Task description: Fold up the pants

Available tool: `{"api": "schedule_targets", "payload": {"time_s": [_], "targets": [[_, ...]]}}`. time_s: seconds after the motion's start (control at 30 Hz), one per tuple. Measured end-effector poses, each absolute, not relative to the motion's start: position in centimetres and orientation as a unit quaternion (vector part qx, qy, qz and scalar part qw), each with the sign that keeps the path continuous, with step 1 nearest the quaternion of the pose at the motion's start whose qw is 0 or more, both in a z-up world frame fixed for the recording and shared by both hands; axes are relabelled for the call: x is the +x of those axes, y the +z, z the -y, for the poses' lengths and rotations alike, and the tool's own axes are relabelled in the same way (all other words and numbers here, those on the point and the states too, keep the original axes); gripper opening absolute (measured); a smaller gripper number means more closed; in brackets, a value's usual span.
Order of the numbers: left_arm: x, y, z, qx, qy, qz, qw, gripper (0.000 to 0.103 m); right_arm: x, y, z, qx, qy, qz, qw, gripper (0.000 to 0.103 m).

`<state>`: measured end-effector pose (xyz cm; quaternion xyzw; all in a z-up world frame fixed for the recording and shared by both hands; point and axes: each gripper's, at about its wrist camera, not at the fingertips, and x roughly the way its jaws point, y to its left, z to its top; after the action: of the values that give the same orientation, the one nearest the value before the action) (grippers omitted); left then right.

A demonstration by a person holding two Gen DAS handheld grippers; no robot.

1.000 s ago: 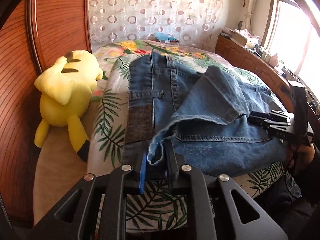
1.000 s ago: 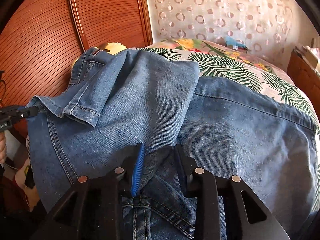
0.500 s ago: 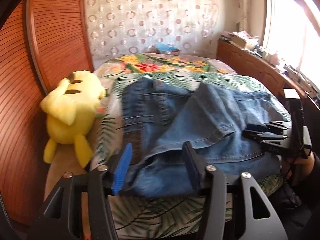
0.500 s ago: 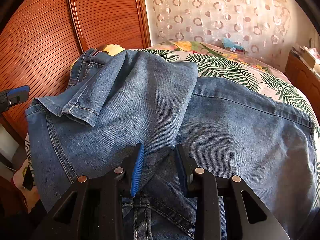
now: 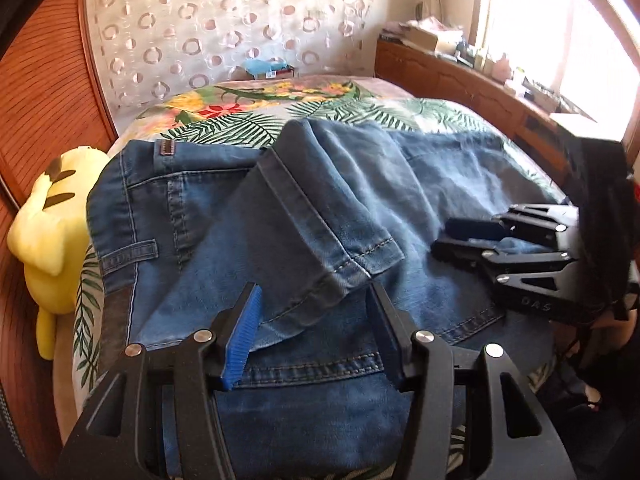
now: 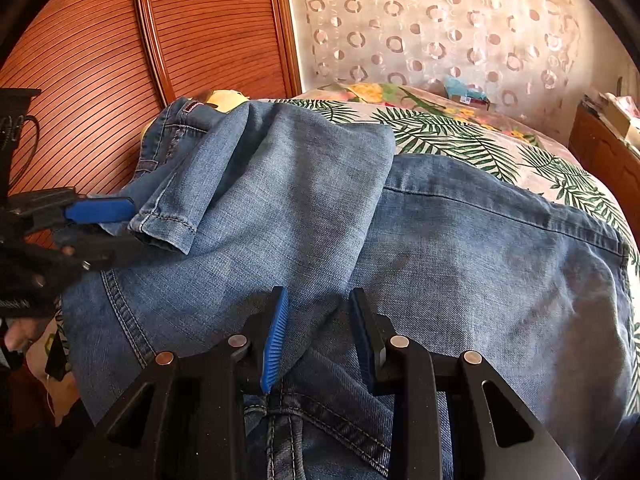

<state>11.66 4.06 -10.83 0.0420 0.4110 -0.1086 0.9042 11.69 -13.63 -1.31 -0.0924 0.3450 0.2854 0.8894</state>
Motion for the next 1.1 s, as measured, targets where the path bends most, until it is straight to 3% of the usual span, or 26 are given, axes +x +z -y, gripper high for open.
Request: {"api": "schedule_targets", "payload": {"time_s": [0.17, 0.3, 0.4, 0.63, 0.87, 0.97, 1.03, 1.1], "targets": [[12.0, -10.6, -4.5, 0.040, -0.094, -0.396, 0.913, 0.054, 11.7, -1.3, 13.7, -0.092, 0.286, -0.345, 0.889, 0.032], [12.1, -9.7, -5.3, 0.032, -0.096, -0.378, 0.920, 0.018, 11.7, -1.4, 13.7, -0.092, 0.286, -0.345, 0.889, 0.032], [12.2, -8.7, -6.4, 0.046, -0.078, -0.365, 0.927, 0.015, 11.7, -1.4, 13.7, -0.092, 0.286, -0.345, 0.889, 0.032], [14.9, -6.6, -11.8, 0.052, -0.016, -0.355, 0.933, 0.014, 11.7, -1.4, 13.7, -0.092, 0.286, -0.345, 0.889, 0.033], [16.6, -8.2, -15.6, 0.061, 0.038, -0.387, 0.919, 0.015, 11.7, -1.5, 13.7, -0.092, 0.286, -0.345, 0.889, 0.033], [15.7, -9.1, -17.0, 0.032, 0.036, -0.400, 0.915, 0.020, 11.7, -1.5, 13.7, -0.092, 0.286, -0.345, 0.889, 0.033], [14.8, -9.3, -17.1, 0.019, 0.026, -0.400, 0.916, 0.030, 11.7, -1.5, 13.7, -0.092, 0.286, -0.345, 0.889, 0.033], [13.7, -9.5, -16.9, 0.015, 0.016, -0.395, 0.918, 0.047, 11.7, -1.5, 13.8, -0.091, 0.286, -0.345, 0.889, 0.033]]}}
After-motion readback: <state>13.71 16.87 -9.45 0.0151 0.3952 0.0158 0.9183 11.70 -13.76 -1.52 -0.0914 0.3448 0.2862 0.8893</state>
